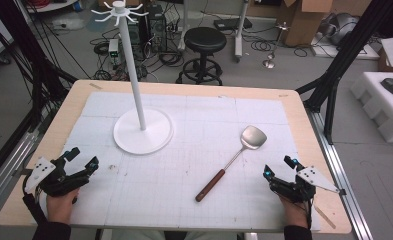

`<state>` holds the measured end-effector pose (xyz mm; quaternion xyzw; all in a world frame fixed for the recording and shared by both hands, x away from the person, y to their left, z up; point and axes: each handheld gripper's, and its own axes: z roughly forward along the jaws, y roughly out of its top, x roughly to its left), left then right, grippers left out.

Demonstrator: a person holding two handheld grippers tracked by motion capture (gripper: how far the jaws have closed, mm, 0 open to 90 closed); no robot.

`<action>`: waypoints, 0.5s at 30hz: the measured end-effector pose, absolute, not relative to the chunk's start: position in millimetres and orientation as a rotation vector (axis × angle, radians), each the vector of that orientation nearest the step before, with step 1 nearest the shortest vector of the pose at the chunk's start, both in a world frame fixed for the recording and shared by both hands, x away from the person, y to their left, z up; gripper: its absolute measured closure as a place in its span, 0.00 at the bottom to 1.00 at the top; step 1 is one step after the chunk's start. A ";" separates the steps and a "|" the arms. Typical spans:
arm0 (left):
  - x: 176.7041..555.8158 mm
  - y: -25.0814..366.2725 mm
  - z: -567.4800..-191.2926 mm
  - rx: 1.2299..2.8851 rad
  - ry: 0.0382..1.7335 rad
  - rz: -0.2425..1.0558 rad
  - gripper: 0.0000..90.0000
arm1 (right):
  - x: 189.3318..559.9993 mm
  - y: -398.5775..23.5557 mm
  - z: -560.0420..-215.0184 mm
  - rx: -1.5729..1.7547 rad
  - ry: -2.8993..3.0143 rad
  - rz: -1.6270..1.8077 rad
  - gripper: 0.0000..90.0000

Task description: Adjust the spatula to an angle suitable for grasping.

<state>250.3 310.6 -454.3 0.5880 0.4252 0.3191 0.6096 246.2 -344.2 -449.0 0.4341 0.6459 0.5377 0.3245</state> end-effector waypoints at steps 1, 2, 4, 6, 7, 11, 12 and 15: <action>250.6 310.9 -454.3 1.357 0.988 0.735 0.21 | 246.2 -344.2 -449.1 1.140 1.693 1.410 0.18; 251.4 311.3 -454.2 1.358 0.997 0.733 0.21 | 246.2 -344.2 -449.1 1.139 1.695 1.412 0.18; 253.3 311.8 -454.0 1.358 1.024 0.720 0.21 | 246.4 -344.1 -449.1 1.141 1.699 1.411 0.18; 252.9 311.3 -454.1 1.358 1.015 0.724 0.21 | 246.8 -344.4 -449.0 1.142 1.697 1.411 0.18; 252.9 311.3 -454.1 1.358 1.015 0.724 0.21 | 246.6 -344.3 -449.0 1.147 1.699 1.411 0.18; 251.5 310.2 -454.0 1.371 0.992 0.735 0.21 | 246.3 -342.7 -448.6 1.133 1.706 1.394 0.20; 251.2 310.2 -454.0 1.373 0.989 0.737 0.21 | 246.3 -342.7 -448.6 1.133 1.706 1.394 0.20; 250.9 309.8 -454.0 1.373 0.981 0.740 0.21 | 248.0 -337.3 -447.3 1.132 1.745 1.405 0.23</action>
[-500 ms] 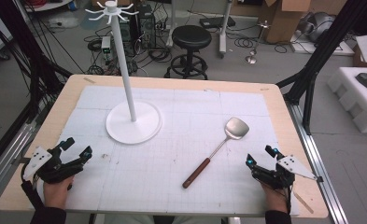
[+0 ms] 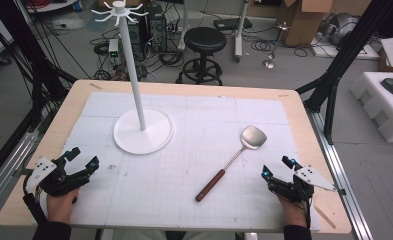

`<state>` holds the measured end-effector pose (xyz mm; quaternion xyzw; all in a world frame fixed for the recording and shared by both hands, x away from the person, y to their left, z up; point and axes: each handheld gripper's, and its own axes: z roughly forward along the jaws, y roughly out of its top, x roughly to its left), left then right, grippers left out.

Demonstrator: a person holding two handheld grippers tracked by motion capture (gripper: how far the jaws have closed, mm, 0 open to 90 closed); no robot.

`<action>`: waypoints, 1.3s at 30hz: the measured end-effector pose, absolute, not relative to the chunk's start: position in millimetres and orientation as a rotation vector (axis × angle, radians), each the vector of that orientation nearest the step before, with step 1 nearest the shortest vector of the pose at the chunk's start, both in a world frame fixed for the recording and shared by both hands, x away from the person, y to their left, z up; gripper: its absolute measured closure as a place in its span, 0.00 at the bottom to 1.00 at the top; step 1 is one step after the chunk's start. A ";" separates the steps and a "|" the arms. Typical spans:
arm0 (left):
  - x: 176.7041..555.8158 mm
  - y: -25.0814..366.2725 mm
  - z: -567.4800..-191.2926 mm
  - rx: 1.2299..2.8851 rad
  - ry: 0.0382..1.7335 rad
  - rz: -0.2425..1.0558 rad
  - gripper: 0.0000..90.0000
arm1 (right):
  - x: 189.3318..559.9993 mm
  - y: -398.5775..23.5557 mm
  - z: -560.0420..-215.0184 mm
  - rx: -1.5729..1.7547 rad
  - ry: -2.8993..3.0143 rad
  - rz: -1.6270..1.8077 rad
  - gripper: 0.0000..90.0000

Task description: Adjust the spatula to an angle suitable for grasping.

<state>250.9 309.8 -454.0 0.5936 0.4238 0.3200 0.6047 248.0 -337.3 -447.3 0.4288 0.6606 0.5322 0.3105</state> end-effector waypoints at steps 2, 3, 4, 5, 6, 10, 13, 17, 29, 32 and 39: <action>250.7 310.0 -454.0 1.377 0.973 0.738 0.21 | 249.2 -328.0 -445.0 1.093 1.814 1.434 0.34; 250.3 309.8 -454.1 1.378 0.968 0.737 0.21 | 249.9 -321.3 -442.6 1.049 1.866 1.437 0.41; 250.3 309.8 -454.1 1.378 0.968 0.737 0.21 | 249.9 -313.4 -440.2 1.009 1.914 1.437 0.45; 249.9 309.6 -454.1 1.380 0.962 0.738 0.21 | 249.4 -305.1 -438.1 0.983 1.953 1.451 0.50; 249.4 309.2 -454.2 1.384 0.953 0.744 0.21 | 249.8 -297.1 -436.9 0.950 1.995 1.467 0.57; 249.5 309.5 -454.1 1.381 0.953 0.739 0.21 | 247.5 -266.3 -435.6 0.838 2.177 1.440 0.80; 249.6 309.6 -454.1 1.381 0.953 0.738 0.21 | 246.0 -250.3 -435.0 0.770 2.273 1.424 0.97; 250.0 309.8 -454.2 1.378 0.960 0.735 0.21 | 246.6 -236.7 -434.5 0.680 2.382 1.388 0.99; 250.5 310.2 -454.1 1.379 0.964 0.733 0.21 | 265.3 -174.3 -444.3 0.522 2.661 1.129 0.99; 250.6 310.2 -454.1 1.376 0.968 0.730 0.21 | 271.2 -168.7 -442.8 0.551 2.650 1.099 0.99; 251.1 310.5 -454.0 1.376 0.973 0.727 0.21 | 304.7 -148.1 -441.4 0.667 2.598 1.028 0.99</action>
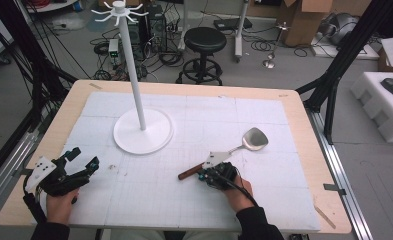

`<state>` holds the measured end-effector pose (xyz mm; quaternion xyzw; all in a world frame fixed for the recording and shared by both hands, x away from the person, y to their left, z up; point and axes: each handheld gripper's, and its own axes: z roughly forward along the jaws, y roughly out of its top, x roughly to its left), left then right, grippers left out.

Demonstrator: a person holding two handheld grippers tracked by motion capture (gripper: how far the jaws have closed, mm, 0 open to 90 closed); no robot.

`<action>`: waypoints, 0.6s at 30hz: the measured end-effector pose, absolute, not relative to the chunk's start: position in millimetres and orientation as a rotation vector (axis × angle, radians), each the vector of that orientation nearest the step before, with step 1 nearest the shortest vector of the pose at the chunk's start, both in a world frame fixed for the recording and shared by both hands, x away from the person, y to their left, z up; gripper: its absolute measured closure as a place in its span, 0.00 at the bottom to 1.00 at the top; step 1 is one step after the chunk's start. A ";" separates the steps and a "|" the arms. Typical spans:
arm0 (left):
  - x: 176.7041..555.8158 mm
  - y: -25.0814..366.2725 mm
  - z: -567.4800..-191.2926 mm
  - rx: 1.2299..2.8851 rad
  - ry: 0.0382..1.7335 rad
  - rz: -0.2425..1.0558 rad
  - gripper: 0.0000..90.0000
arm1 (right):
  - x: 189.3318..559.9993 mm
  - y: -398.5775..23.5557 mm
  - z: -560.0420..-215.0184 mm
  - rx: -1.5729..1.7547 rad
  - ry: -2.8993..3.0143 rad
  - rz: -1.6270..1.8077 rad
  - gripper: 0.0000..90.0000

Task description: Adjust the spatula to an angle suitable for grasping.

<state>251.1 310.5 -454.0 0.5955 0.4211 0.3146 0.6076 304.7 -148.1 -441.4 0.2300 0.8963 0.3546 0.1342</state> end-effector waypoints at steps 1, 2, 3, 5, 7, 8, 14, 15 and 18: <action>250.9 310.5 -454.0 1.377 0.973 0.727 0.21 | 308.9 -146.1 -440.7 0.688 2.600 1.028 0.99; 250.9 310.2 -454.1 1.374 0.971 0.727 0.21 | 313.7 -145.8 -439.7 0.683 2.601 1.030 0.99; 250.8 310.2 -454.1 1.375 0.970 0.728 0.21 | 318.9 -148.3 -437.0 0.704 2.597 1.077 0.99; 250.8 310.0 -454.1 1.376 0.969 0.728 0.21 | 333.9 -166.1 -426.2 0.805 2.515 1.161 0.99; 251.0 310.2 -454.0 1.378 0.971 0.725 0.21 | 341.7 -174.8 -422.6 0.854 2.471 1.149 0.99; 251.1 310.1 -454.0 1.375 0.975 0.725 0.21 | 350.6 -184.0 -419.8 0.917 2.437 1.123 0.99; 251.3 310.5 -454.0 1.377 0.974 0.724 0.22 | 398.5 -224.9 -419.5 1.192 2.285 0.917 0.99; 251.4 310.6 -454.1 1.377 0.974 0.724 0.22 | 403.5 -228.7 -421.6 1.213 2.286 0.893 0.99; 251.2 310.7 -454.1 1.377 0.973 0.723 0.22 | 412.9 -239.3 -428.9 1.294 2.288 0.849 0.99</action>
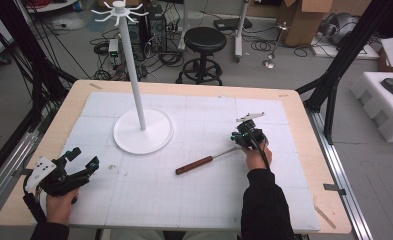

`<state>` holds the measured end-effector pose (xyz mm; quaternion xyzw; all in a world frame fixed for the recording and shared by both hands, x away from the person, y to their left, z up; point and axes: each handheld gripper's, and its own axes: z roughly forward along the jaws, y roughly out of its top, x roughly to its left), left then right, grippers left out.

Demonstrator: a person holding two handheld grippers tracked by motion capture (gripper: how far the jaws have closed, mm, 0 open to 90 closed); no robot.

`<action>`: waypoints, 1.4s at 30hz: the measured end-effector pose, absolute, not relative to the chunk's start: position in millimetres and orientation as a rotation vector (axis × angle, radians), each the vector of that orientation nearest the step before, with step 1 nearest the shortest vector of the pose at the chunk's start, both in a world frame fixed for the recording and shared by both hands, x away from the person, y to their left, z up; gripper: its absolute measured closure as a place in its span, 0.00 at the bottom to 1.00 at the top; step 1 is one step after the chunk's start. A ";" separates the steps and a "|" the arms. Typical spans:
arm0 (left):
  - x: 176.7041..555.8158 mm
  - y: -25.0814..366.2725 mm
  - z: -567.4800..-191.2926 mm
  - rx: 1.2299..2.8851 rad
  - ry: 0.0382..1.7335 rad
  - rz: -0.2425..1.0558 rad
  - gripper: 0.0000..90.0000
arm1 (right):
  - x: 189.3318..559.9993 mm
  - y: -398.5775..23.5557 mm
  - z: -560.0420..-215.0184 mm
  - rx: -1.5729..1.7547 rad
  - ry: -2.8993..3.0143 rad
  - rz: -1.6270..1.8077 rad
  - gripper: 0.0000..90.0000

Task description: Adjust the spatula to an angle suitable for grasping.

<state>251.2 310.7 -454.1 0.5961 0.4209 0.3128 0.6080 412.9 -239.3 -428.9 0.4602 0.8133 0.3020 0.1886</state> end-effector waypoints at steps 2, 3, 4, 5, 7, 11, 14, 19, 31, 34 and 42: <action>250.9 310.4 -454.1 1.377 0.971 0.723 0.22 | 414.1 -247.4 -434.5 1.328 2.302 0.822 0.99; 250.9 310.2 -454.1 1.376 0.970 0.722 0.22 | 414.1 -247.4 -434.5 1.328 2.302 0.822 0.99; 251.0 310.4 -454.1 1.378 0.970 0.722 0.22 | 413.5 -249.0 -434.2 1.324 2.310 0.833 0.99; 250.9 310.5 -454.1 1.377 0.972 0.721 0.22 | 410.9 -250.5 -432.5 1.300 2.335 0.807 0.99; 251.1 310.6 -454.1 1.377 0.971 0.722 0.22 | 409.1 -251.9 -432.0 1.297 2.346 0.799 0.99; 251.0 310.3 -454.1 1.376 0.972 0.719 0.22 | 395.5 -262.0 -429.8 1.278 2.376 0.776 0.99; 251.2 310.7 -454.1 1.378 0.972 0.722 0.22 | 383.1 -270.5 -429.8 1.289 2.391 0.780 0.99; 251.3 310.6 -454.1 1.376 0.974 0.722 0.22 | 363.6 -280.8 -429.3 1.305 2.405 0.792 0.99; 251.4 310.5 -454.1 1.375 0.979 0.725 0.23 | 290.4 -294.2 -430.1 1.257 2.437 0.819 0.99; 251.4 310.5 -454.1 1.376 0.981 0.725 0.23 | 281.1 -294.3 -428.7 1.238 2.448 0.817 0.99; 252.2 310.8 -454.0 1.375 0.990 0.722 0.23 | 268.7 -249.2 -406.2 0.991 2.480 1.066 0.99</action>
